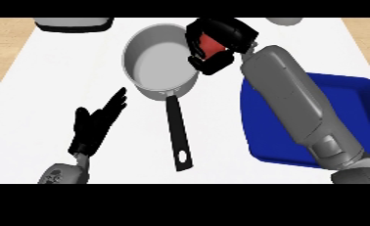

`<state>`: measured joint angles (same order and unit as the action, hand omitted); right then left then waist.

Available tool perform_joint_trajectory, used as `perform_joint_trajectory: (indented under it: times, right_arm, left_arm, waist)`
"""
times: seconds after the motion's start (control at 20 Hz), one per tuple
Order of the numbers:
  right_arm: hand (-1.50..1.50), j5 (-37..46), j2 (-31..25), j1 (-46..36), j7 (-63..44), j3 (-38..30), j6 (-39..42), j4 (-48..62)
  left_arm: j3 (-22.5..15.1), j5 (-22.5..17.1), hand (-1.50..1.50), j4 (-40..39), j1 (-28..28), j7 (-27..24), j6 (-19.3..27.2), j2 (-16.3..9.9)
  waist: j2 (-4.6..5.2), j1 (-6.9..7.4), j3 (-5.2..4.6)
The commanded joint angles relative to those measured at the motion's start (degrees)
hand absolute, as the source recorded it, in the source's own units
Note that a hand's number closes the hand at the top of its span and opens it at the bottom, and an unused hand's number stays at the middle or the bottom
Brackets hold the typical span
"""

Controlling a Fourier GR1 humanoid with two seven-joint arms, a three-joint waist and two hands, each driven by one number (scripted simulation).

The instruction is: Pick the bell pepper from the tray and place it in the pot

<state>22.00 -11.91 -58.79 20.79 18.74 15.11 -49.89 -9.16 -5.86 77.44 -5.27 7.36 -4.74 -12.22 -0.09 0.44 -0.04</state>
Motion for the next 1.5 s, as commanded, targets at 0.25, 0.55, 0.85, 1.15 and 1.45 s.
perform_joint_trajectory:
  times: [0.25, 0.55, 0.85, 1.15, 1.45]
  right_arm:
    - [1.50, 17.33, 5.80, -4.17, -9.56, 10.78, -8.87, 1.41]
    - [1.50, 23.72, 11.72, -6.07, -16.41, 15.98, -4.61, 9.45]
    - [-1.50, 18.47, 11.86, -8.07, -28.18, 20.06, 5.30, 13.84]
    - [-1.50, 6.40, 11.88, -0.01, -22.16, 18.86, -3.30, 6.86]
    - [-1.50, -10.20, 11.90, 1.43, -19.20, 7.71, -11.22, 0.87]
  left_arm:
    - [-0.42, 0.19, 0.00, 2.20, 1.02, 0.86, -0.46, 0.80]
    - [1.08, 0.03, 0.00, -0.23, -0.93, 0.64, -1.85, -0.22]
    - [0.68, 0.57, 0.00, 0.33, -1.24, 0.80, -2.48, -0.31]
    - [1.27, 0.69, 0.00, -1.20, -2.17, -0.25, -2.45, 0.51]
    - [-0.50, 2.37, 0.00, 0.27, -1.19, -0.29, -0.77, 2.08]
  waist:
    - [-0.01, 0.88, 0.01]
    - [0.35, 0.75, -0.03]
    - [0.54, 2.49, -0.04]
    - [0.81, 2.46, 0.04]
    - [0.78, 3.38, 0.10]
